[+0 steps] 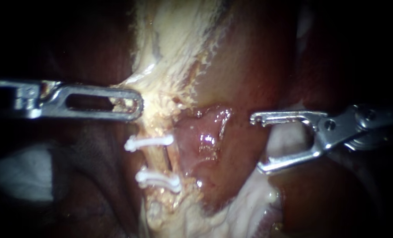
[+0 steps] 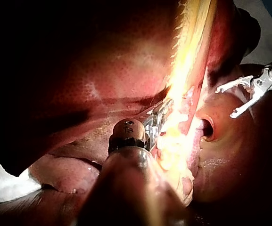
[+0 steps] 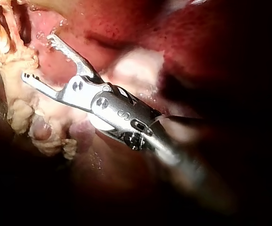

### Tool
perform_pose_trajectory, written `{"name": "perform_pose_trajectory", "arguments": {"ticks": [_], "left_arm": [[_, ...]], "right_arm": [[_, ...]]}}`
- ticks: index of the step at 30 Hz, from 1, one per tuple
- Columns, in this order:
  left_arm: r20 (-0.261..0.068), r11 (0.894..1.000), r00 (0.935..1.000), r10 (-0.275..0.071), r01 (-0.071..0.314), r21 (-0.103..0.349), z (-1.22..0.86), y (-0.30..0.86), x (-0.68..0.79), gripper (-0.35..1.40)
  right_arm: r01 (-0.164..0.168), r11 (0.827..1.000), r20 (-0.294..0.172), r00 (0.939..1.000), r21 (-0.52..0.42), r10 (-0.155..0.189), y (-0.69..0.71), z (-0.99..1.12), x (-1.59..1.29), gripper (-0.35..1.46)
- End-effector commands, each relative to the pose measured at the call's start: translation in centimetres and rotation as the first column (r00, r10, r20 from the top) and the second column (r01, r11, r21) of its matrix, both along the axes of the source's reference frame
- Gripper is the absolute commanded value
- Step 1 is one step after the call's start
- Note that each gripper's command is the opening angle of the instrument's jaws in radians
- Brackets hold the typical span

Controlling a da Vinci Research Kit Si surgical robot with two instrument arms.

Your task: Going back third clip left tube

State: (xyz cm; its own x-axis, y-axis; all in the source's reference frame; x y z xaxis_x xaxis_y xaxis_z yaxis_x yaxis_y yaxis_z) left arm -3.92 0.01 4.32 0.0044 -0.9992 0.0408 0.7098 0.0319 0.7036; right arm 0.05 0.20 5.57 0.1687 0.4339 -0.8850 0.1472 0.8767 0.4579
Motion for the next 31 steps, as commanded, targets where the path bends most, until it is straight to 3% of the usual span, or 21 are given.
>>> {"name": "perform_pose_trajectory", "arguments": {"ticks": [1,8,16,31], "left_arm": [[-0.002,1.0,1.0,-0.002,0.002,-0.003,0.03,-0.01,-0.03,-0.35],[-0.001,1.0,1.0,-0.003,0.003,-0.013,0.4,-0.09,-0.3,-0.35],[0.01,1.0,0.9999,0.002,-0.002,-0.007,0.65,-0.07,-0.63,-0.35],[0.01,1.0,0.9999,0.003,-0.003,-0.007,0.65,-0.07,-0.63,-0.35]], "right_arm": [[0.001,1.0,-0.002,1.0,-0.006,-0.001,0.0,0.0,0.0,0.6],[0.001,1.0,-0.005,1.0,-0.013,-0.001,-0.01,0.0,0.0,0.6],[-0.001,1.0,-0.006,1.0,-0.013,0.001,-0.02,-0.01,0.03,0.6],[-0.002,1.0,-0.011,0.9999,-0.018,0.002,-0.04,-0.08,0.06,0.6]]}}
